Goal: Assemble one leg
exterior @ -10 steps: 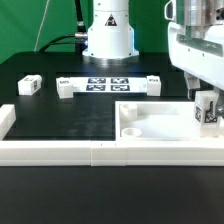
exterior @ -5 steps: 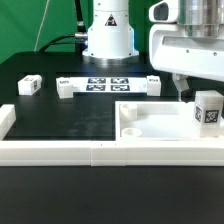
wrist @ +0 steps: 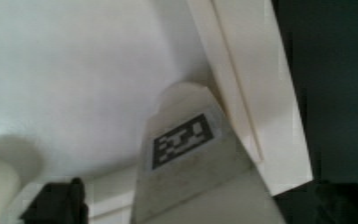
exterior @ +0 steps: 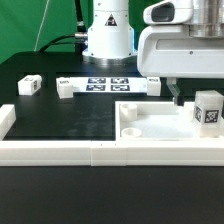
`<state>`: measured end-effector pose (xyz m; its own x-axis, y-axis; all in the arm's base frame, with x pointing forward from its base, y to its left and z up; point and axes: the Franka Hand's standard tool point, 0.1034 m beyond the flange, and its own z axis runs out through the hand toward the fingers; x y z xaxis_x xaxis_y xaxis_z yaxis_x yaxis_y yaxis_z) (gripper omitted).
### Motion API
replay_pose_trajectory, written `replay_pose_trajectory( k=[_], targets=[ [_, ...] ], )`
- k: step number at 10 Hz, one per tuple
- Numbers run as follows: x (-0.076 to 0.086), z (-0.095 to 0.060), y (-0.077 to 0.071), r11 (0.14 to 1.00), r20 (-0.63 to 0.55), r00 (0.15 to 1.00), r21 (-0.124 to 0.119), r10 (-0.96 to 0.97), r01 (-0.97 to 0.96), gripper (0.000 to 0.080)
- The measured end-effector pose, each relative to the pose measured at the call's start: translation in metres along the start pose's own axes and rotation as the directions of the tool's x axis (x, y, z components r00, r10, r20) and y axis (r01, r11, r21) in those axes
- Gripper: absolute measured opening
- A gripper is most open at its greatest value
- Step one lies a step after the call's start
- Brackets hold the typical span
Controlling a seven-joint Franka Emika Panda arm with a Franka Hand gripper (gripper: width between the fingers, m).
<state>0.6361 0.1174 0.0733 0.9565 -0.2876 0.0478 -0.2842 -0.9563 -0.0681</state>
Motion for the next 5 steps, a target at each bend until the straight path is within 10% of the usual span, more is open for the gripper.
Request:
replay_pose_trajectory(
  k=[3, 5],
  targets=[
    [0.0025, -0.0002, 0.0052, 0.958, 0.000, 0.958, -0.008, -0.286, 0.286, 0.0648],
    [0.0026, -0.0002, 0.0055, 0.956, 0.000, 0.956, -0.008, -0.293, 0.293, 0.0425]
  ],
)
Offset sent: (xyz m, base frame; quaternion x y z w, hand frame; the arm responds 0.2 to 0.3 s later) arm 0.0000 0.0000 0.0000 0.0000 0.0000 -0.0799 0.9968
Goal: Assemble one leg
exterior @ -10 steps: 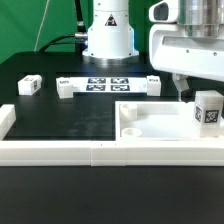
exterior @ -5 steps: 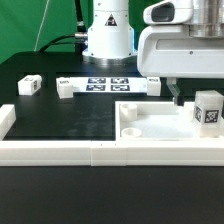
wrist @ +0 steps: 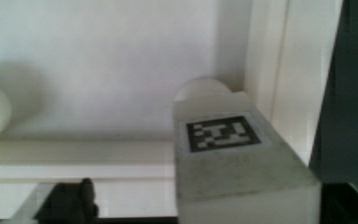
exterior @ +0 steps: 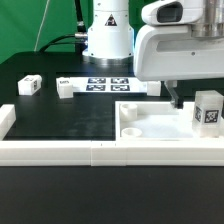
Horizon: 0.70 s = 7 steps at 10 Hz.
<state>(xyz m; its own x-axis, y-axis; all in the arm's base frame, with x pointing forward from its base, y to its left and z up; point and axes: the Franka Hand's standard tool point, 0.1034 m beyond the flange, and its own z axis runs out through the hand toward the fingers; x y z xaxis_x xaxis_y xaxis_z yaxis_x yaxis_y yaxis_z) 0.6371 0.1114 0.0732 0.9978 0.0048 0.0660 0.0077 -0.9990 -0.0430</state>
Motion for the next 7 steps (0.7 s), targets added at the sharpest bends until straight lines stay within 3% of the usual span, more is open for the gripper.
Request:
replay_pose_trajectory(
  k=[1, 2, 4, 7],
  targets=[
    [0.0000, 0.0000, 0.0000, 1.000, 0.000, 1.000, 0.000, 0.000, 0.000, 0.0425],
    [-0.0002, 0.0002, 0.0000, 1.000, 0.000, 1.000, 0.000, 0.010, -0.010, 0.0291],
    [-0.0002, 0.0003, 0.0000, 0.998, 0.001, 0.998, 0.001, 0.060, -0.060, 0.0291],
    [-0.0010, 0.0020, -0.0007, 0.925, 0.004, 0.925, 0.002, 0.381, -0.381, 0.0291]
  ],
)
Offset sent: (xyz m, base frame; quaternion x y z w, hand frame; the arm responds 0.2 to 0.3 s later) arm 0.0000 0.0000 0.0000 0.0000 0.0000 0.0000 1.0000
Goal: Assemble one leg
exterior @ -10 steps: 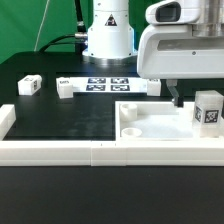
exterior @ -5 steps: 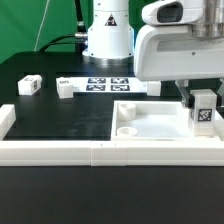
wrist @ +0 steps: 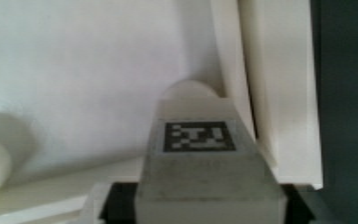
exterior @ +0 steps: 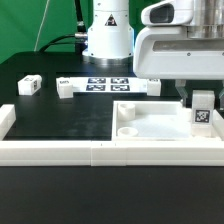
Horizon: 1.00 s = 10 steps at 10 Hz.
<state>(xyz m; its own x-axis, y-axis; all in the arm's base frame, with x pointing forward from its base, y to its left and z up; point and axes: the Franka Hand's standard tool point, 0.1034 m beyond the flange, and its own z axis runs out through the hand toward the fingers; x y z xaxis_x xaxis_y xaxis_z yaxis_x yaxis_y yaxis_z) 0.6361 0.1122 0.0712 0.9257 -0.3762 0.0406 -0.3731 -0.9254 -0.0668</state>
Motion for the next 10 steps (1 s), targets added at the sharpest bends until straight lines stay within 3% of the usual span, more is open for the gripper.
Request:
replay_pose_trajectory(
  k=[4, 7, 10],
  targets=[
    [-0.0011, 0.0003, -0.0025, 0.889, 0.012, 0.889, 0.009, 0.457, -0.457, 0.0291],
    [-0.0019, 0.0004, -0.0027, 0.667, 0.020, 0.667, 0.003, 0.745, -0.745, 0.0292],
    [-0.0039, 0.0008, -0.0052, 0.373, 0.020, 0.373, -0.004, 0.928, -0.928, 0.0292]
  ],
)
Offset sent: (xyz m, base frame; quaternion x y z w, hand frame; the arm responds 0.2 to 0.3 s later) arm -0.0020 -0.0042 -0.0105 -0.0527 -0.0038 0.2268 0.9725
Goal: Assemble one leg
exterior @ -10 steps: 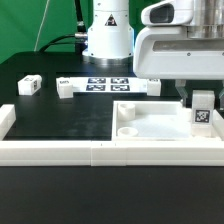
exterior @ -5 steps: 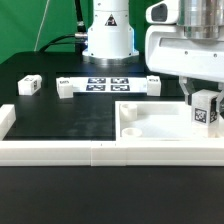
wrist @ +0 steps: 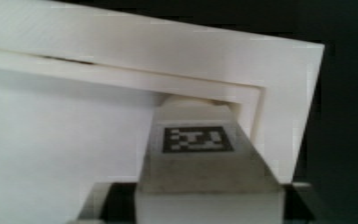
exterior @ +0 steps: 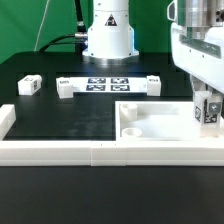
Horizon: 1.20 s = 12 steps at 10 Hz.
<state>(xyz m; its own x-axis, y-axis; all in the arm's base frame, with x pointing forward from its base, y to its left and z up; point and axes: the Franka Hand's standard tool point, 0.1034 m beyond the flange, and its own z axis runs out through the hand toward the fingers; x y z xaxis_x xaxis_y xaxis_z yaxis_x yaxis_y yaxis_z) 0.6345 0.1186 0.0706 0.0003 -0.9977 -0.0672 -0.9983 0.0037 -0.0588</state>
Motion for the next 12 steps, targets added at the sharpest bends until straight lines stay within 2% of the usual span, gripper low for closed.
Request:
replay_pose_trajectory(
  k=[3, 6, 7, 8, 9, 10, 11, 12],
  targets=[
    [0.0003, -0.0002, -0.0005, 0.963, 0.022, 0.963, -0.004, 0.269, -0.269, 0.0292],
    [0.0017, -0.0006, -0.0011, 0.941, 0.022, 0.941, -0.003, 0.339, -0.339, 0.0292],
    [-0.0005, -0.0003, -0.0007, 0.938, 0.029, 0.938, -0.005, 0.347, -0.347, 0.0344],
    [-0.0019, -0.0001, -0.0004, 0.950, 0.032, 0.950, -0.005, 0.312, -0.312, 0.0482],
    [-0.0019, -0.0002, -0.0005, 0.961, 0.032, 0.960, -0.004, 0.278, -0.278, 0.0482],
    [-0.0026, -0.0003, -0.0009, 0.966, 0.033, 0.966, -0.001, 0.257, -0.257, 0.0611],
    [-0.0044, -0.0002, -0.0004, 0.968, 0.033, 0.968, -0.002, 0.249, -0.249, 0.0638],
    [-0.0043, -0.0001, -0.0004, 0.990, 0.033, 0.989, 0.002, 0.143, -0.143, 0.0638]
  ],
)
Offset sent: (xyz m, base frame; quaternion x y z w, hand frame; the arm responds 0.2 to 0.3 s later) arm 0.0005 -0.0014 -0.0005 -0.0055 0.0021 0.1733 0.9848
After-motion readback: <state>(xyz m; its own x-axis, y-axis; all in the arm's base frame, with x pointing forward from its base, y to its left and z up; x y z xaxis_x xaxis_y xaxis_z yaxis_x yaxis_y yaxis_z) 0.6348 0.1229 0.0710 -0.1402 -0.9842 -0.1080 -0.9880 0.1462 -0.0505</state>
